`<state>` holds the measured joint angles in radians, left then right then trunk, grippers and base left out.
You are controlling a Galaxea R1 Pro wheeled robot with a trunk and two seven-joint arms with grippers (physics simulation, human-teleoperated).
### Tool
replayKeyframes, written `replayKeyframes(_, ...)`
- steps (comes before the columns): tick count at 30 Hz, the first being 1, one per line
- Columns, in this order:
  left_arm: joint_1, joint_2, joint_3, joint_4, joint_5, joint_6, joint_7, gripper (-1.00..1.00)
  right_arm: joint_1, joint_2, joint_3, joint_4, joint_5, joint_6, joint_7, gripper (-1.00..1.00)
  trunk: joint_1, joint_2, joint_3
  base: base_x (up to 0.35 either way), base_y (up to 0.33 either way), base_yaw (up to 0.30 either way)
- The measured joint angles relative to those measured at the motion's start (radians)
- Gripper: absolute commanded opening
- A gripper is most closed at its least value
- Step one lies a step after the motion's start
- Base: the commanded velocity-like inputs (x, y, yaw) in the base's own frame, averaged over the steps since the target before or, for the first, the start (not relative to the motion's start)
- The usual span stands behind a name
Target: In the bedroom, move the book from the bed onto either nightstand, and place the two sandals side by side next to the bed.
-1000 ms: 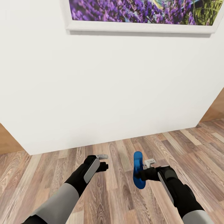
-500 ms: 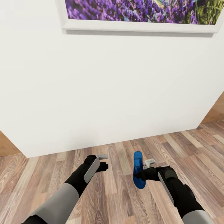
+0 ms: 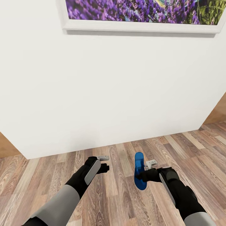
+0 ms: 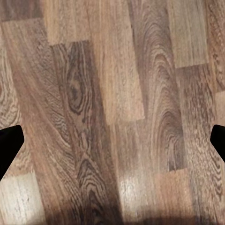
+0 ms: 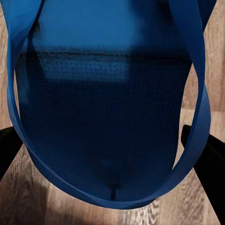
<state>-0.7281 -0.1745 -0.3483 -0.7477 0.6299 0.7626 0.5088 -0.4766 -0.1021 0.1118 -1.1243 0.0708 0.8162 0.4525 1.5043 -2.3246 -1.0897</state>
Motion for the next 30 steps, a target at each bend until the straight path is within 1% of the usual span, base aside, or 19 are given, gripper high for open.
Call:
replayKeyframes(13, 0.0, 0.0, 0.001, 0.0, -0.001, 0.0, 0.0, 1.0, 0.001, 0.0, 0.0, -0.002, -0.001, -0.002, 0.001, -1.0, 0.0, 0.0, 0.0, 0.0, 0.0, 0.0)
replayKeyframes(14, 0.005, 0.006, -0.005, -0.005, -0.003, 0.006, -0.002, 1.0, -0.003, -0.005, -0.006, 0.004, 0.0, 0.0, 0.006, -1.0, 0.0, 0.0, 0.0, 0.0, 0.0, 0.0)
replayKeyframes(16, 0.005, 0.017, -0.016, -0.005, -0.003, 0.008, -0.003, 1.0, -0.003, -0.005, -0.006, 0.004, 0.0, 0.0, 0.012, -1.0, 0.0, 0.0, 0.0, 0.0, 0.0, 0.0)
replayKeyframes(30, 0.005, 0.017, -0.016, -0.005, -0.003, 0.008, -0.003, 1.0, -0.003, -0.005, -0.006, 0.004, 0.0, 0.0, 0.012, -1.0, 0.0, 0.0, 0.0, 0.0, 0.0, 0.0)
